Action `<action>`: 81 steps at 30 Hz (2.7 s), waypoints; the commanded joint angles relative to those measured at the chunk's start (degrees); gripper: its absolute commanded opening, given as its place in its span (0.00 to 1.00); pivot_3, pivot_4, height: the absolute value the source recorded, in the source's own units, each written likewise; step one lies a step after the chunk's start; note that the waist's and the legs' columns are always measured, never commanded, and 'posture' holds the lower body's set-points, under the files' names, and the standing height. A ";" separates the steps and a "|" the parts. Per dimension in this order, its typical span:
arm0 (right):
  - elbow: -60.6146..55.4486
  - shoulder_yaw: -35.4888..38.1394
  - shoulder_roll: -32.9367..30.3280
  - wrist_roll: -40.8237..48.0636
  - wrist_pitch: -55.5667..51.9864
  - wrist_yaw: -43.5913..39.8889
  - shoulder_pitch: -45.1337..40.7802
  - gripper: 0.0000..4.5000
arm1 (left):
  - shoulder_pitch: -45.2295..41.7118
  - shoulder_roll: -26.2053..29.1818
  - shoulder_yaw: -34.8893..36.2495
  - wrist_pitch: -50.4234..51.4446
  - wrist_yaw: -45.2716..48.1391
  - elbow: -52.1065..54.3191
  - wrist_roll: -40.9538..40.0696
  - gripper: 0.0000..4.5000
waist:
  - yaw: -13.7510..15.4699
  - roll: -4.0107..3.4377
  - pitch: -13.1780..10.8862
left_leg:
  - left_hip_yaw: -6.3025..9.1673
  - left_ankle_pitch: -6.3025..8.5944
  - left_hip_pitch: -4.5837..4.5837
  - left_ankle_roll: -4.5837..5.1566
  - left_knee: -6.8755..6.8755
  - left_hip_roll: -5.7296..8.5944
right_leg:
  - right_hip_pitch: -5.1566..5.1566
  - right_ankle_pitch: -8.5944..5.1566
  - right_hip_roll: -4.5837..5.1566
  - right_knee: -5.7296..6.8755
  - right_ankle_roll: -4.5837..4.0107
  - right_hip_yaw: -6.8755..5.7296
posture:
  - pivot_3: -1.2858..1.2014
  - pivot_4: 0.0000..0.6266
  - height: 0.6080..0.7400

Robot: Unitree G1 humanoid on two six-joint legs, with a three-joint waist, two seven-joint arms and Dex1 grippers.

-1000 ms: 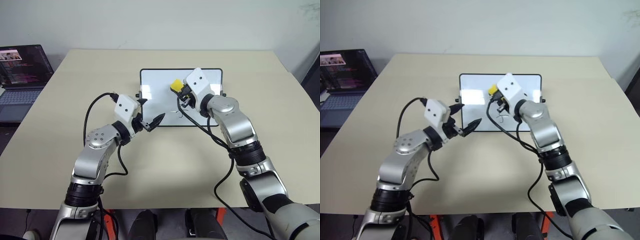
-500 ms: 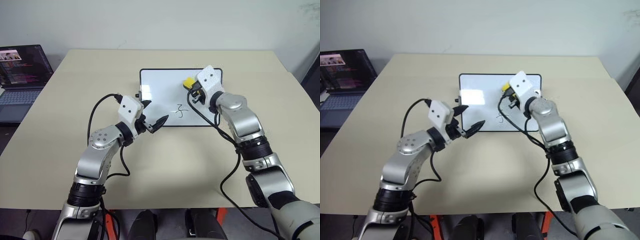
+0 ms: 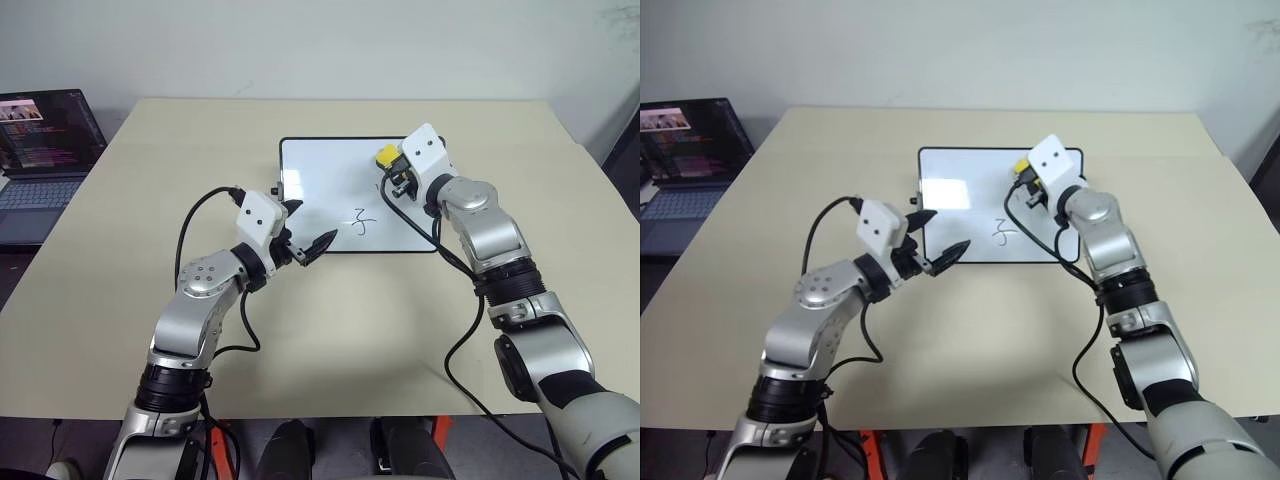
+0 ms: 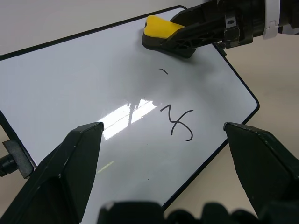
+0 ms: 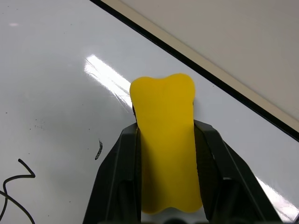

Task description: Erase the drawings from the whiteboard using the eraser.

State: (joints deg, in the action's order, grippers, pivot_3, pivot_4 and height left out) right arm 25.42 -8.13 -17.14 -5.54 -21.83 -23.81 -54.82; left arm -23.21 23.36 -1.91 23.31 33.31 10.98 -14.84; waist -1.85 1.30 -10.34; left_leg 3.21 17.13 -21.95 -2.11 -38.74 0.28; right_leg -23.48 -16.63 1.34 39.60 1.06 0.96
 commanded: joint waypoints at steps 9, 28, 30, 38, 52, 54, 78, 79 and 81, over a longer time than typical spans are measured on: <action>-4.46 -1.46 -0.19 -0.80 0.10 -1.69 3.78 0.26 | -0.72 0.32 0.70 -0.41 0.03 2.33 -0.43 1.00 | -0.02 0.00 0.00 | 0.00 0.00 0.02 0.00 -0.01 0.00 | 0.01 0.00 0.00 0.04 0.00 0.01 | 0.52 0.24 1.00; -6.74 -3.41 -0.51 -1.67 -0.52 -2.69 8.31 0.26 | 0.03 0.28 1.24 -0.15 -0.64 2.64 -0.71 1.00 | -0.02 0.01 0.01 | 0.01 0.00 0.11 0.00 -0.07 0.00 | 0.07 0.00 0.00 0.16 0.00 0.00 | 0.52 0.24 1.00; -7.37 -3.52 -0.52 -1.71 -0.76 -2.75 8.76 0.26 | 0.05 0.27 1.20 -0.09 -0.62 2.67 -0.76 1.00 | -0.02 0.01 0.01 | 0.01 0.00 0.11 0.00 -0.07 0.00 | 0.07 0.00 0.00 0.16 0.00 0.00 | 0.52 0.24 1.00; -8.49 -3.45 -0.14 -1.80 -1.53 -2.69 9.32 0.26 | -0.28 0.51 1.29 0.10 -0.27 2.35 -0.92 1.00 | -0.01 0.01 0.01 | 0.01 0.00 0.13 0.00 -0.08 0.01 | 0.07 0.00 0.00 0.18 0.00 0.00 | 0.52 0.24 1.00; -18.81 -2.38 -0.19 -0.52 -9.13 -3.39 11.02 0.26 | -0.40 0.61 1.09 0.29 0.13 2.15 -1.00 1.00 | 0.02 0.01 0.00 | 0.03 0.00 0.10 0.00 -0.07 0.01 | 0.07 0.00 0.00 0.14 0.00 0.00 | 0.52 0.24 1.00; -20.57 -2.01 -0.10 -0.31 -10.58 -3.33 11.15 0.26 | -0.59 0.56 1.03 0.24 0.18 1.94 -0.98 1.00 | 0.02 0.01 0.00 | 0.04 0.00 0.10 0.00 -0.07 0.01 | 0.07 0.00 0.00 0.14 0.00 -0.01 | 0.52 0.24 1.00; -37.57 2.80 -5.39 3.08 -26.15 -1.96 19.80 0.26 | -0.83 0.96 0.48 1.13 2.37 1.93 -1.36 1.00 | 0.04 0.01 0.00 | 0.07 0.00 0.03 0.01 -0.01 0.01 | 0.07 0.00 -0.01 -0.02 0.00 -0.04 | 0.52 0.24 1.00; -37.58 2.85 -5.36 3.13 -26.22 -1.76 19.79 0.26 | -0.90 0.89 0.44 1.18 2.44 1.91 -1.32 1.00 | 0.06 0.01 0.00 | 0.07 0.00 0.03 0.01 -0.01 0.01 | 0.07 0.00 -0.01 -0.03 0.01 -0.04 | 0.52 0.24 1.00; -37.74 2.90 -5.30 3.29 -26.42 -1.46 19.82 0.26 | -0.92 0.82 0.40 1.24 2.58 1.99 -1.26 1.00 | 0.07 0.01 0.00 | 0.07 0.00 0.02 0.01 -0.01 0.02 | 0.07 0.00 -0.01 -0.04 0.01 -0.03 | 0.52 0.24 1.00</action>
State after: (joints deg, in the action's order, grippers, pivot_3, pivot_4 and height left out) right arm -9.40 -6.62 -22.17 -2.94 -48.22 -25.82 -34.77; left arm -23.17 23.84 -1.88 24.71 35.67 11.11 -15.44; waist -1.78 1.31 -10.34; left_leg 3.27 17.14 -21.93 -2.10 -38.75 0.30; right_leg -23.40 -16.63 1.32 39.56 1.07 0.94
